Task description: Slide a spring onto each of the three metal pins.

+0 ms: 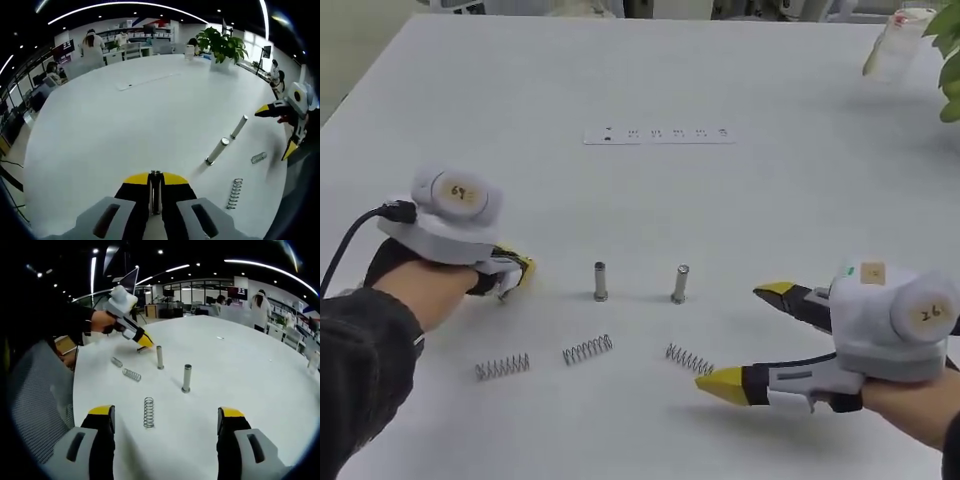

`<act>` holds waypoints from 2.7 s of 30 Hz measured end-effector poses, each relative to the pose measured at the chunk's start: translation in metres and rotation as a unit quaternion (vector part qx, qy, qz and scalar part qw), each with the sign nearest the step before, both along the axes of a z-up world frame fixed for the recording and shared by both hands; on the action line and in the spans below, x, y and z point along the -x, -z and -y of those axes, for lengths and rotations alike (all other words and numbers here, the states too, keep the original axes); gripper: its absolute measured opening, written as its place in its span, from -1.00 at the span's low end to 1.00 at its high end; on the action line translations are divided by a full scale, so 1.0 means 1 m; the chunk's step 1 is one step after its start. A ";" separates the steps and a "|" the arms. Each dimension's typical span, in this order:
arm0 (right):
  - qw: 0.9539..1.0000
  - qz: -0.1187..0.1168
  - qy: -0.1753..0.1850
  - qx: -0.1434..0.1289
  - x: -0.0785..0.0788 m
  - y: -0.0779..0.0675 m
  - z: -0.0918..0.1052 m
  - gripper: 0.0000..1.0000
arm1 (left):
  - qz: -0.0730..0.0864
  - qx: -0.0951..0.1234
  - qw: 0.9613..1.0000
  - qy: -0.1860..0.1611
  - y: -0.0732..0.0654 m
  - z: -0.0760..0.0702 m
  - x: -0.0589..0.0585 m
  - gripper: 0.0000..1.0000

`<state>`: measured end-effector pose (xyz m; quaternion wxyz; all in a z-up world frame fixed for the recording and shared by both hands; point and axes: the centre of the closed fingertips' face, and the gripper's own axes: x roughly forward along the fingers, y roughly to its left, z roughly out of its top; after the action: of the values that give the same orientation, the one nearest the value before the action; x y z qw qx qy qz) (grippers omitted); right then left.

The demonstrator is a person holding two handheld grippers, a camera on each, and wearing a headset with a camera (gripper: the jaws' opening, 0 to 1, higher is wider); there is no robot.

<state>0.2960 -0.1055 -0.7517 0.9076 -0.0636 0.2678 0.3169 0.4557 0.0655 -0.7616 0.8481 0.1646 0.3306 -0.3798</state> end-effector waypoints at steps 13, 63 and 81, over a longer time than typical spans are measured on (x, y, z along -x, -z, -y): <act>1.000 0.004 -0.005 0.003 0.000 -0.003 -0.003 0.66 | 0.007 0.010 1.000 -0.001 -0.011 -0.008 0.009 -1.00; 1.000 0.004 -0.013 0.010 0.001 -0.003 -0.007 0.66 | 0.001 0.042 0.999 -0.008 -0.023 -0.014 0.029 -1.00; 1.000 0.003 -0.017 0.009 0.002 -0.003 -0.010 0.66 | 0.003 0.040 0.999 0.006 -0.023 -0.012 0.037 -1.00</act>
<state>0.2944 -0.0958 -0.7491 0.9022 -0.0779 0.2666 0.3300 0.4184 0.0779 -0.7383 0.8528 0.1335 0.3118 -0.3970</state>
